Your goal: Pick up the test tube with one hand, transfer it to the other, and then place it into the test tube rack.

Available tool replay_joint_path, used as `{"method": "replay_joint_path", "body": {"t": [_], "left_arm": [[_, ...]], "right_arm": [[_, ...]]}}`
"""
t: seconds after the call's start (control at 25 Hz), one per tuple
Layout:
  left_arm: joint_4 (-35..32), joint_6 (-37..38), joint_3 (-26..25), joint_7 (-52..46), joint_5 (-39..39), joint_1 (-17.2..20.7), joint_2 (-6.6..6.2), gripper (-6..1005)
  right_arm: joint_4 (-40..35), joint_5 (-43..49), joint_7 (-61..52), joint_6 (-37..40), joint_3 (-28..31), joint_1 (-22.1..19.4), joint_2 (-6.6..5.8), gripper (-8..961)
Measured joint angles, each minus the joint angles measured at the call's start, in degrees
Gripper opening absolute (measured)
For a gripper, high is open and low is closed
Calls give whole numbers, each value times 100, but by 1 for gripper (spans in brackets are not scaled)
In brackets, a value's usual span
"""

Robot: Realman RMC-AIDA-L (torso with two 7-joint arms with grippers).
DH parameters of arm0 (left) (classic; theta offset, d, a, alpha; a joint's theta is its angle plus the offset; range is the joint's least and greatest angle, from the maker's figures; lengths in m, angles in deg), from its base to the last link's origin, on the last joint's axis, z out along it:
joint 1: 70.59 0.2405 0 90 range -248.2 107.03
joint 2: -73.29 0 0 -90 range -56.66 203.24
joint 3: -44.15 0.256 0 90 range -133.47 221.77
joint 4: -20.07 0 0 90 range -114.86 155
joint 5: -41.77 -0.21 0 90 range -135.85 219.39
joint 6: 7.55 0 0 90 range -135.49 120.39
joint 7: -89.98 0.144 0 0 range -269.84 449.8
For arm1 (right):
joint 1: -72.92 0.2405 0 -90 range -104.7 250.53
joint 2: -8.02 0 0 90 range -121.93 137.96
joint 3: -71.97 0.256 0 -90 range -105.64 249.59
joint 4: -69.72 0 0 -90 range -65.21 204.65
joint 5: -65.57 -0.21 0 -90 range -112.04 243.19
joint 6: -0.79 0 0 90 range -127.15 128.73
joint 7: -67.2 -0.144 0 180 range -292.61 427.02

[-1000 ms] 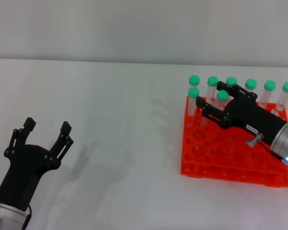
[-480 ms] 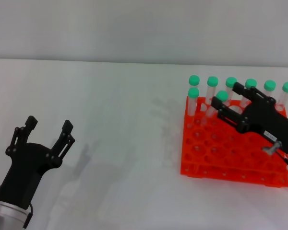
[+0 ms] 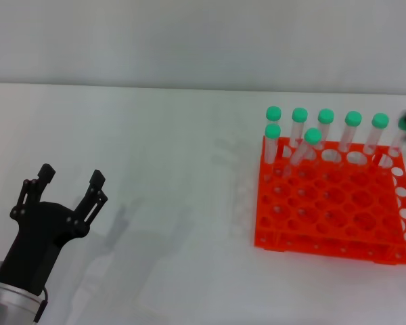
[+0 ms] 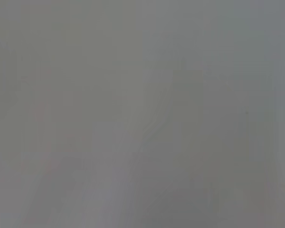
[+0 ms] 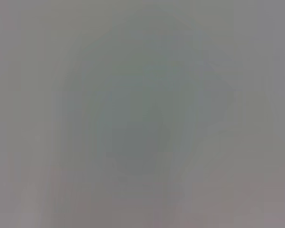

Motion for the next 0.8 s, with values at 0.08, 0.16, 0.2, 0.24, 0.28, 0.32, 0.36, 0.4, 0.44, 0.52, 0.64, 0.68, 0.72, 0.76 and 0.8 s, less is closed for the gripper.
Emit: {"method": "replay_joint_path", "body": {"t": [0.08,0.16,0.2,0.24,0.28,0.32,0.36,0.4,0.44,0.52,0.64,0.68,0.72,0.76,0.8], "left_arm": [[1,0,0,0,-3,0,0,893],[2,3,2,0,-3,-3,0,893],[1,6,2,0,-2,-6,0,893],[1,10,2,0,1,-9,0,893],[1,14,-3,0,5,-11,0,893],[1,22,-11,0,15,-14,0,893],[1,30,-20,0,21,-15,0,893],[-2,34,-27,0,26,-16,0,893],[-7,38,-33,-1,36,-16,0,893],[-25,40,-38,-5,77,-17,0,893],[-39,42,-40,-35,166,-18,0,893],[-44,43,-41,-58,190,-18,0,893],[-46,44,-41,-78,197,-18,1,893],[-48,44,-42,-108,200,-18,1,893],[-48,44,-43,-132,201,-20,1,893]], "right_arm": [[206,0,86,101,471,-11,-1,736],[489,0,166,180,1156,9,-8,735],[588,1,208,185,1457,30,-9,735],[652,1,258,187,1680,37,-8,735],[722,1,351,188,1985,49,-7,735],[752,0,471,188,2173,50,-5,735],[765,-2,594,186,2288,51,-5,735],[768,1,728,182,2357,52,-5,735],[770,-2,840,178,2391,51,-8,735],[772,-16,1023,174,2424,60,-9,735],[775,-40,1187,169,2434,91,-2,735],[783,-41,1208,167,2432,97,1,735],[801,-42,1213,167,2432,98,2,735],[824,-42,1219,167,2436,103,2,735],[842,-43,1225,168,2440,106,1,735]]}}
